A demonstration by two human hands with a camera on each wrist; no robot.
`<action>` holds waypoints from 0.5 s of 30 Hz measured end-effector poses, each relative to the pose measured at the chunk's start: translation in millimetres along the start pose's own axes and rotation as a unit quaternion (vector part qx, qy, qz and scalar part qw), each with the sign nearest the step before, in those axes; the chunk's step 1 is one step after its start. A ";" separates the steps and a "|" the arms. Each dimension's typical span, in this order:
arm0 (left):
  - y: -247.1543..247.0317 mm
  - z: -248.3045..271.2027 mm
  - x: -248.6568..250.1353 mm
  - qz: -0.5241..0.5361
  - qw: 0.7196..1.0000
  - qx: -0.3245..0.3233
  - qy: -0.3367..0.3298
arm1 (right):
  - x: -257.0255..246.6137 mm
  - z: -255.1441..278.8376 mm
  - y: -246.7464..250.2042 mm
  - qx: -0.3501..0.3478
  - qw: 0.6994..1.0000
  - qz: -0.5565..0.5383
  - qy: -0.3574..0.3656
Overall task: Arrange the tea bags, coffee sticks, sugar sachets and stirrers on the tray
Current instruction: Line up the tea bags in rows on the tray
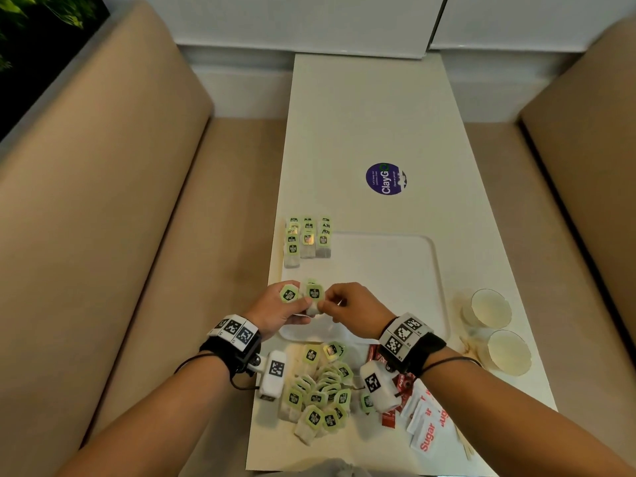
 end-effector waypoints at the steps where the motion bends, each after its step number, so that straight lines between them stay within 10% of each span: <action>1: 2.1 -2.0 0.5 0.008 1.000 0.005 0.000 | 0.3 -1.8 0.3 -0.001 1.000 0.001 -0.001; 15: 40.7 -27.5 11.6 0.072 0.995 0.065 0.018 | 27.4 -54.3 18.3 0.088 0.993 -0.036 -0.075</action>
Point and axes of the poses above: each hand's wrist, its own z-axis away from the middle knuckle, its own y-axis out of the back of the hand, x = y × z, the point moved 5 cm from there along -z, towards the middle knuckle, and after that the axes turned 14 degrees about y, right-handed, at the moved point
